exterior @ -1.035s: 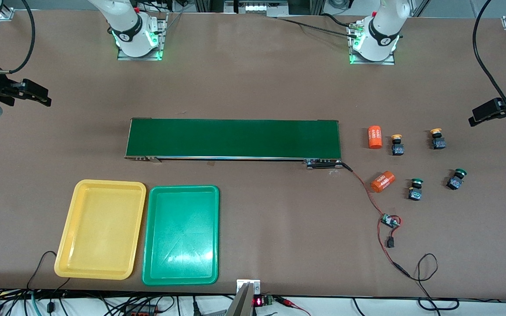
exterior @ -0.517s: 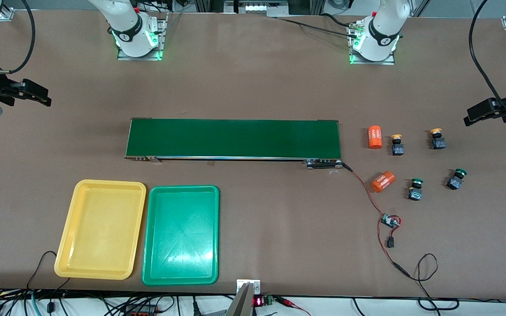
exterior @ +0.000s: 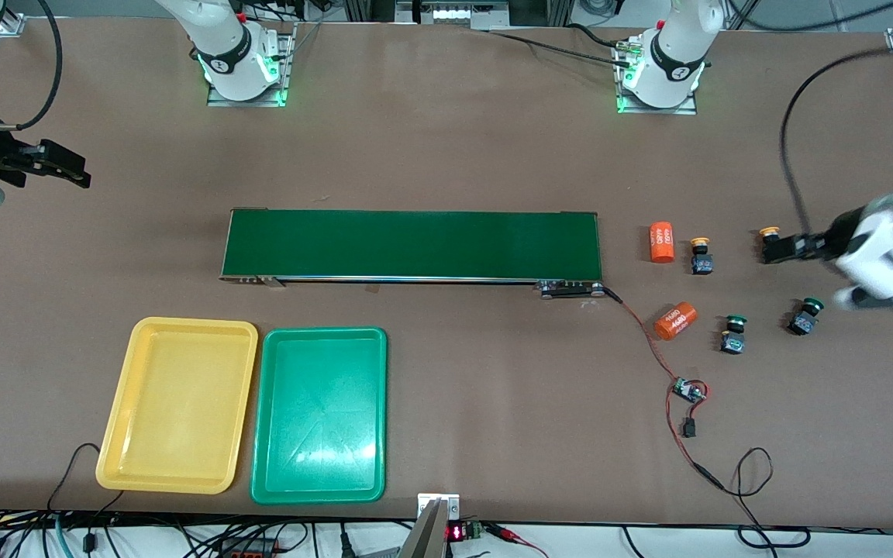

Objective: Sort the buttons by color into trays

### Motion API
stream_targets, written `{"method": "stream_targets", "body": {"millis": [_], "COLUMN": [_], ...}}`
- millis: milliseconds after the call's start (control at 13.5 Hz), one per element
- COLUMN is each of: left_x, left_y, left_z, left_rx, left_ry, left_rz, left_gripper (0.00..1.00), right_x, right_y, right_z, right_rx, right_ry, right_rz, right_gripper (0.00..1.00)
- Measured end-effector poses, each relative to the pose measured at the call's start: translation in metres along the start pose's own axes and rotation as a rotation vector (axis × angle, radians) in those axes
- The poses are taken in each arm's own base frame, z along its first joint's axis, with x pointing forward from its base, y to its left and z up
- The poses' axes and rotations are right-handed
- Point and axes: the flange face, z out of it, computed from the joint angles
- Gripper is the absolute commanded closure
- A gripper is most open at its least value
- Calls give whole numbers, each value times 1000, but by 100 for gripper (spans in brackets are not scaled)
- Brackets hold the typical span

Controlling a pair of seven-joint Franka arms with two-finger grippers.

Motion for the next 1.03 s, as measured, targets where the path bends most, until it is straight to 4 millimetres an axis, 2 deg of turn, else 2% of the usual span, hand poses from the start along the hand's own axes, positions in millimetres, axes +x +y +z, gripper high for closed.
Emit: {"method": "stream_targets", "body": {"millis": [222,370,665,813,1035], "left_x": [42,57,67,74,85], "left_y": [25,30,37,29,5], "left_z": [76,114,155,178,214], "left_rx": [-7,-15,-31,-39,-53], "left_ry": [-6,-9,-19,-16,-4], "left_rz": [39,80,374,511,681], "left_gripper": [0,0,0,0,0], "right_x": [0,0,0,0,0], "right_y": [0,0,0,0,0], "right_z": [0,0,0,0,0], "right_rx": [0,0,0,0,0], "right_ry": [0,0,0,0,0], "right_rz": [0,0,0,0,0], "right_gripper": [0,0,0,0,0]}}
